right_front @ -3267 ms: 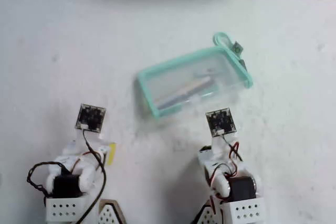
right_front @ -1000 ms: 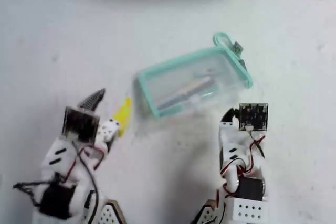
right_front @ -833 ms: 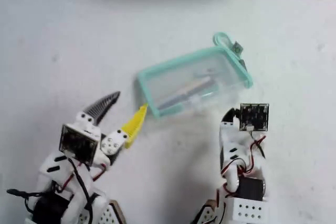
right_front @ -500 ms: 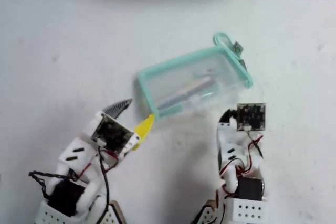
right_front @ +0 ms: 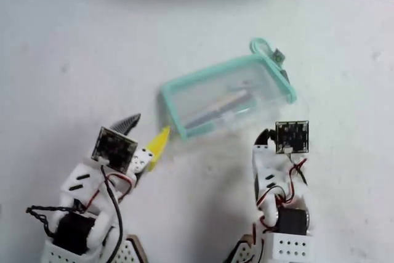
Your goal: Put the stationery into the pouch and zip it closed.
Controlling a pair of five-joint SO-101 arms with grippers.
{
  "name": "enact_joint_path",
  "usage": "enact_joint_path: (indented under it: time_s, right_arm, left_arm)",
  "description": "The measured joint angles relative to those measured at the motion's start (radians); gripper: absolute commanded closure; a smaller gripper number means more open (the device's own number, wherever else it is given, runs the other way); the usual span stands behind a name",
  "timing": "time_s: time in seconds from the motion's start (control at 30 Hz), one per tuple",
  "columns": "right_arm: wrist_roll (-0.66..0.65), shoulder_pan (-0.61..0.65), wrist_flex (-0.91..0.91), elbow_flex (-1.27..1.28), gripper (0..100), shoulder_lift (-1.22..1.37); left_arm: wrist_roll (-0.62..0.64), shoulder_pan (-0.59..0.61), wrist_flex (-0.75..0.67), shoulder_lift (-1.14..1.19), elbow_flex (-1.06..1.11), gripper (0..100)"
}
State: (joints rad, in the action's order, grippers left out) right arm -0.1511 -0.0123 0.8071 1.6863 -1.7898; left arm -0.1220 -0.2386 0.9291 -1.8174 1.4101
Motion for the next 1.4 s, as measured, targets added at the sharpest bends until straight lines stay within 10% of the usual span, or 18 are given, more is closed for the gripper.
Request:
enact_joint_path:
  time_s: [1.17, 1.4]
  right_arm:
    - [-0.002, 0.0, 0.0, 0.0, 95.1, 0.0]
    - [-0.003, -0.16, -0.046, -0.025, 85.7, 0.0]
  left_arm:
    - [-0.017, 0.031, -0.173, 0.0, 0.12, 77]
    - [-0.083, 0.038, -0.147, 0.0, 0.118, 77]
